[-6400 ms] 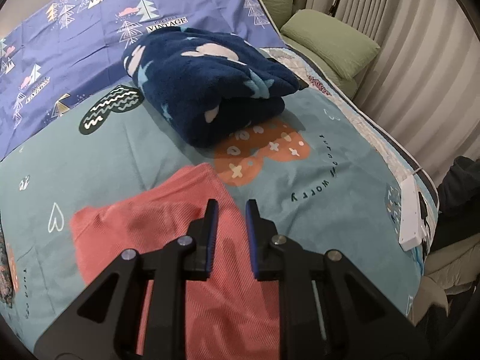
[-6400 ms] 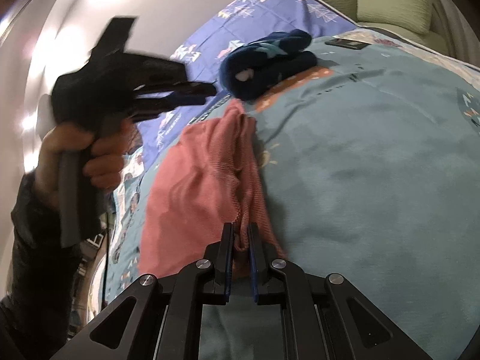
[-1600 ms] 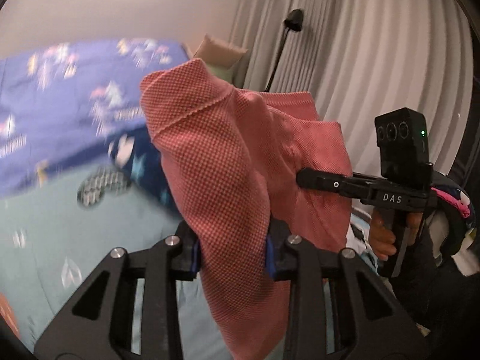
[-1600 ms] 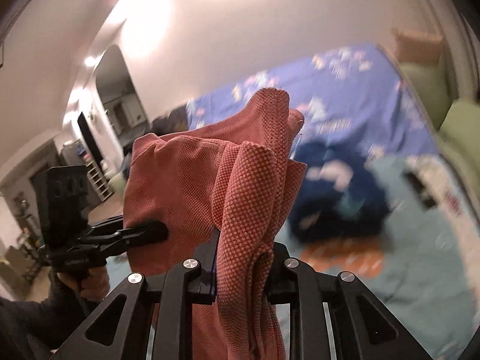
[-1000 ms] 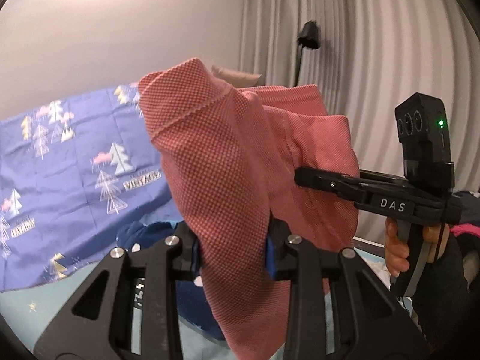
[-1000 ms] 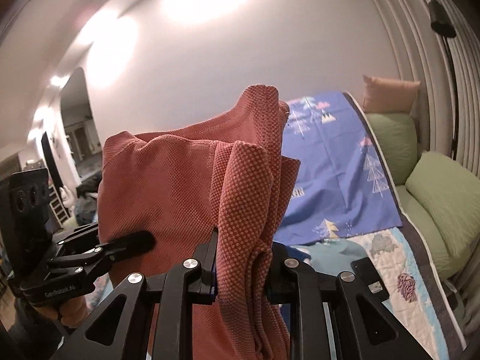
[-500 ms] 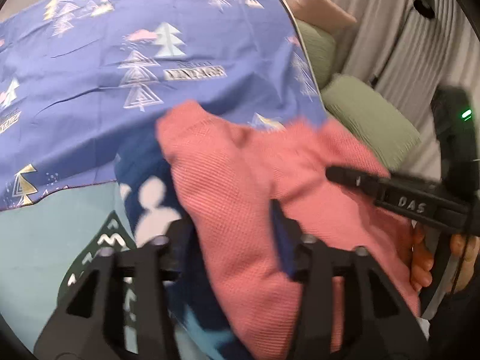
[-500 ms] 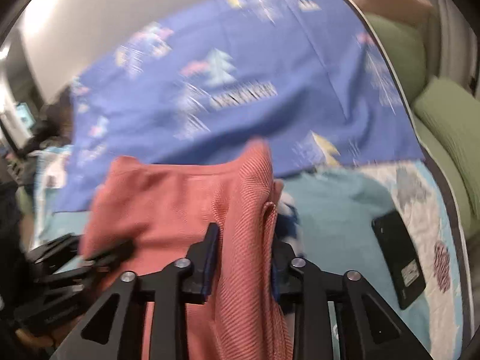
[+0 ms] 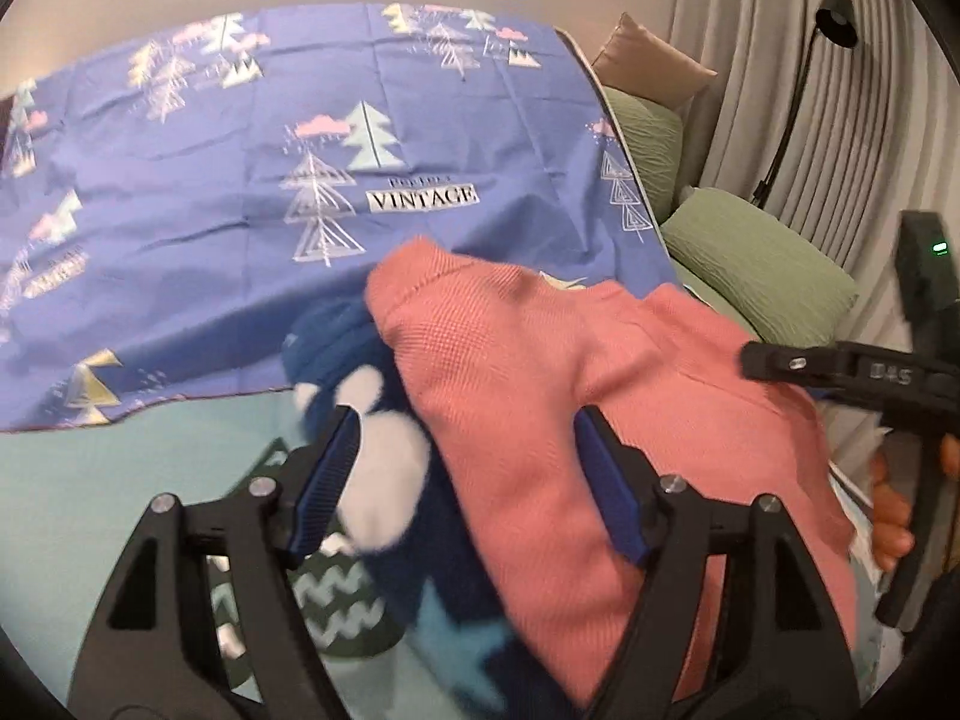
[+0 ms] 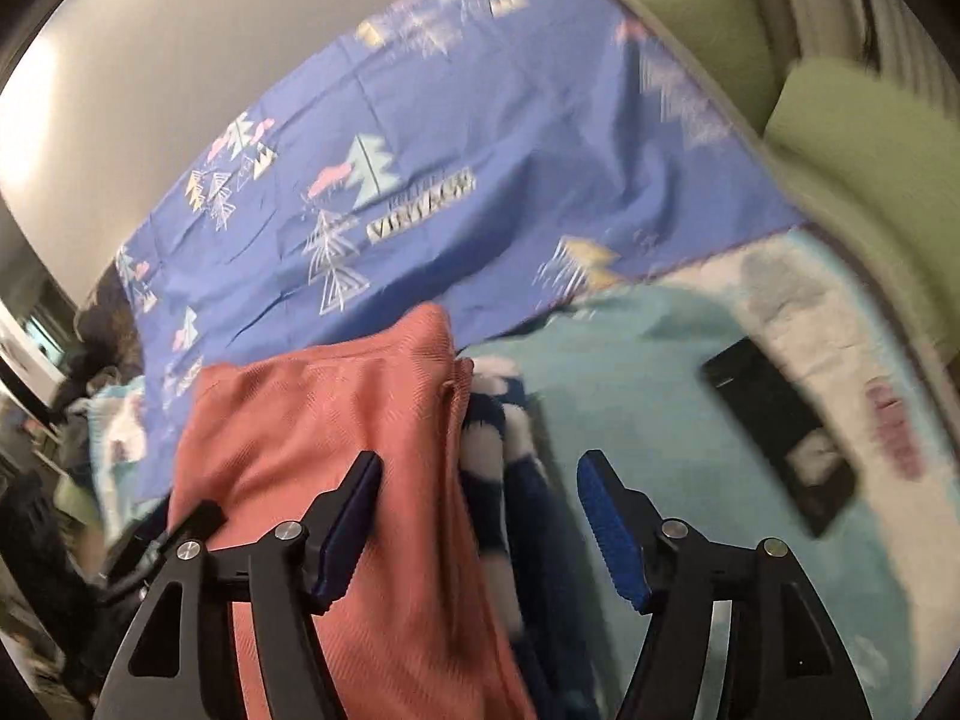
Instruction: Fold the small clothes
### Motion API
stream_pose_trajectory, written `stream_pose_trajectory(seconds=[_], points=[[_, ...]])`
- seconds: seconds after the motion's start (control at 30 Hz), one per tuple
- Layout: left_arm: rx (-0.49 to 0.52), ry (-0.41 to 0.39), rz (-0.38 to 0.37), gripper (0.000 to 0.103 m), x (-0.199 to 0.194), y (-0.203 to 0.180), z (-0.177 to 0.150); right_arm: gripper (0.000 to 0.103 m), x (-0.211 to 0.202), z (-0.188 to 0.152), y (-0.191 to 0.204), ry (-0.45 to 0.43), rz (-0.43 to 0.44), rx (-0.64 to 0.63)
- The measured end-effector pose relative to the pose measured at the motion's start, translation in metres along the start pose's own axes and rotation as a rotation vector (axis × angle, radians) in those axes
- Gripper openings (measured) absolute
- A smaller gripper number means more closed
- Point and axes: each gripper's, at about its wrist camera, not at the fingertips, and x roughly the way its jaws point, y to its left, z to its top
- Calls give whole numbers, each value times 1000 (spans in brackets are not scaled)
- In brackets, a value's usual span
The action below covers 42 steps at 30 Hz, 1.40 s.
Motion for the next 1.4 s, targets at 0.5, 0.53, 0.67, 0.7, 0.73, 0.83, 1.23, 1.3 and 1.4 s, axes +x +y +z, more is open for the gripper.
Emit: stream_pose_trajectory(seconds=[0.5,0.53,0.67,0.7,0.73,0.83,1.23,1.3,1.4], points=[[80,-188,15,85,-214,-42,-36,68,-225,-130,109,-274,-195,-199],[84,-194,12,85,-230,-45,-43,68,-240,-144,113,-286,-193,-192],[109,-226,43,86,-285,-55,-74,72,-276,-186,127,-314,-206,-195],[116,-235,54,88,-295,-57,-80,74,-285,-196,131,-321,-207,-189],[121,-245,65,89,-308,-59,-89,75,-294,-208,134,-327,-204,-179],[114,-269,76,96,-337,-63,-108,78,-313,-235,139,-337,-209,-162],[119,-313,90,99,-413,-72,-162,82,-364,-302,154,-383,-282,-128],[131,-321,102,99,-420,-75,-169,82,-368,-307,158,-385,-281,-138],[143,-314,108,99,-425,-79,-177,82,-370,-312,163,-384,-280,-148]])
